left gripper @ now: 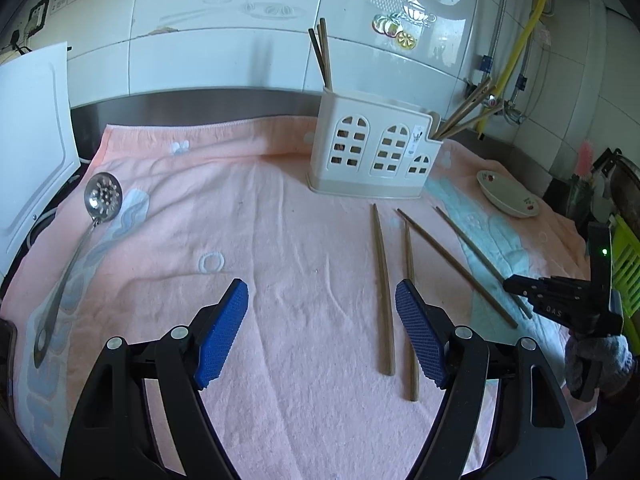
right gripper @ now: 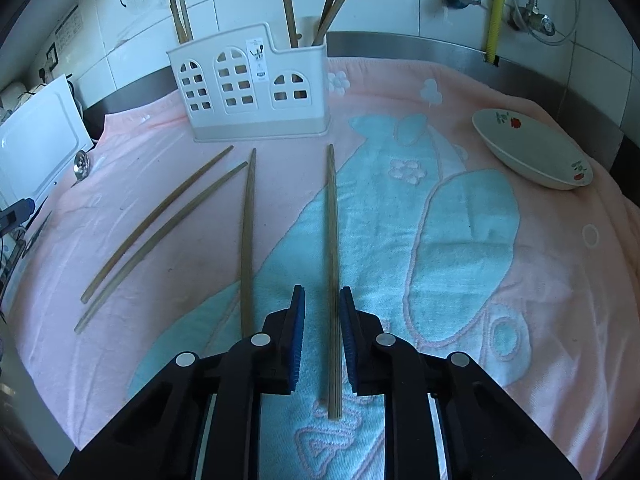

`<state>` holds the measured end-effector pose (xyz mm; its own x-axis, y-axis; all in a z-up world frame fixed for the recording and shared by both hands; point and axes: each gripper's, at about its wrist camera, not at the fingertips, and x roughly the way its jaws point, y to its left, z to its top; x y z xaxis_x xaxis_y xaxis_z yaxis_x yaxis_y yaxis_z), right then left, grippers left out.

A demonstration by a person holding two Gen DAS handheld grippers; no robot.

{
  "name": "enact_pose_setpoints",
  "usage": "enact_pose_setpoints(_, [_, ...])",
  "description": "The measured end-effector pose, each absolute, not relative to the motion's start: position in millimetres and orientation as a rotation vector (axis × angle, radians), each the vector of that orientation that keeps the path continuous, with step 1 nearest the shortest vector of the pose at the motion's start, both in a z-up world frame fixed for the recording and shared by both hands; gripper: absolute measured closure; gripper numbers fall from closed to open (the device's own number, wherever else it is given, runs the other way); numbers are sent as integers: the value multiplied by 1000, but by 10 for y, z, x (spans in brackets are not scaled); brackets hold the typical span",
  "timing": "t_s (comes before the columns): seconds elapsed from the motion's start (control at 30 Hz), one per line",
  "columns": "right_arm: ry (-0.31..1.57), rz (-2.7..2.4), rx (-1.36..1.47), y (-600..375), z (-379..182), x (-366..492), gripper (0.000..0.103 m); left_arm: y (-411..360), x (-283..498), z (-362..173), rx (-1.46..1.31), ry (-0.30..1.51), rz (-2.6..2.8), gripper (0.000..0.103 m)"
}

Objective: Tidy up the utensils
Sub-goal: 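Move the left tool back to the chopsticks while the right tool returns too, then close the left tool on a chopstick while the right tool grasps another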

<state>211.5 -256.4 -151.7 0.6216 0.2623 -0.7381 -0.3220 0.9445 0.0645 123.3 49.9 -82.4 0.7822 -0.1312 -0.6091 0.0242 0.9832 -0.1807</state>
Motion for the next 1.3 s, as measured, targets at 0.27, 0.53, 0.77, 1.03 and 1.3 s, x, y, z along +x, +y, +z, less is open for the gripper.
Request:
enact_pose_setpoints(0.27, [846,320,-90,-2573,-1581,2138,90,427,1243,-901,-157,694,-110,40])
enact_pose_setpoints(0.53, [841,305,-100,-2578,-1573,2119,97,241,1301,-1012,-131,733,-155,53])
enact_pose_setpoints(0.77, [825,303,-92,-2594,-1516,2064,97,29,1431,-1138,-99,782,-200,64])
enact_pose_setpoints(1.03, [774,306,-87,-2635,-1338,1971,97,-130,1595,-1286,-101,836,-214,78])
enact_pose_setpoints(1.3, [713,316,-68,-2661,-1147,1855,97,-206,1736,-1396,-93,876,-214,86])
